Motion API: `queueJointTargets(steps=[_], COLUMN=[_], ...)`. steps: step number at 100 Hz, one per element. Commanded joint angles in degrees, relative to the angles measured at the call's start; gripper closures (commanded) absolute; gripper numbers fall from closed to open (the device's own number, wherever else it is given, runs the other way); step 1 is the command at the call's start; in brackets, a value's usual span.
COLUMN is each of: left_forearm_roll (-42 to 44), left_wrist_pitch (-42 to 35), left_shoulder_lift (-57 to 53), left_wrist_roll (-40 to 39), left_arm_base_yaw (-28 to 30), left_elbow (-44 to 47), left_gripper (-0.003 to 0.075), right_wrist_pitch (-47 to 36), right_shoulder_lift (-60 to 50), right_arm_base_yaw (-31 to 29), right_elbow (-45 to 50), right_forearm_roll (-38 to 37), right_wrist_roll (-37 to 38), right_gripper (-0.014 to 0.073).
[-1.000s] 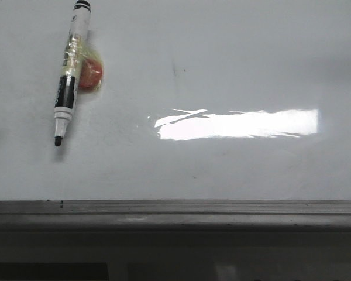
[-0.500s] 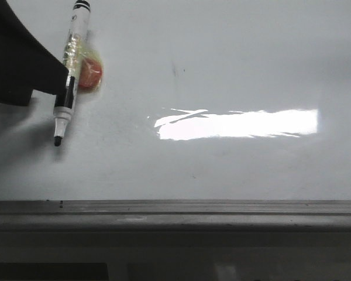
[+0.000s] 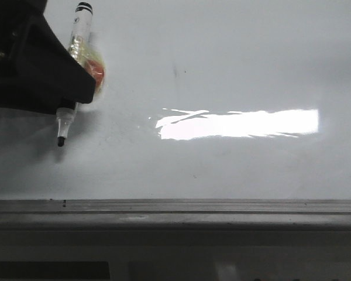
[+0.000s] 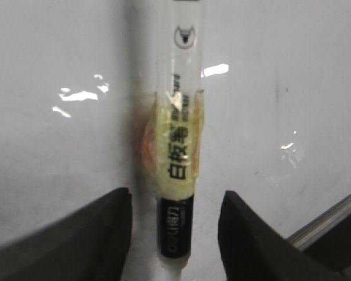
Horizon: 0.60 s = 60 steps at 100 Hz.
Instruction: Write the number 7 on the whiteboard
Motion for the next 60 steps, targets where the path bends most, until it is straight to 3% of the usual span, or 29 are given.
queueJointTargets(steps=[1, 13, 31, 45, 60], left_forearm_roll=[0.75, 1.51, 0.27, -9.32, -32.03], left_wrist_pitch=[-2.21, 0.81, 4.04, 8.63, 20.58], left_shoulder_lift=[2.48, 2.59, 1.03, -1.91, -4.17], left_wrist_roll=[-0.65, -0.65, 9.93, 29.88, 62.43], left_arm_base_yaw=[0.22, 0.22, 0.22, 0.22, 0.22], left_elbow=[-0.54, -0.54, -0.54, -0.54, -0.54], left_gripper=[0.0487, 0.0741, 0.074, 0.074, 0.074], right_wrist_pitch=[-5.38, -5.87, -5.54, -3.66, 3.07], right_shoulder_lift=[1.11, 1.11, 2.36, 7.16, 13.74], right_arm_base_yaw=[0.15, 0.15, 0.15, 0.21, 0.51], right_elbow=[-1.95, -1.95, -1.95, -1.95, -1.95], right_forearm_roll=[0.02, 0.02, 6.47, 22.46, 41.59], right_wrist_roll=[-0.5, -2.37, -13.87, -31.88, -51.48], right_gripper=[0.0208, 0.0208, 0.0208, 0.0208, 0.0208])
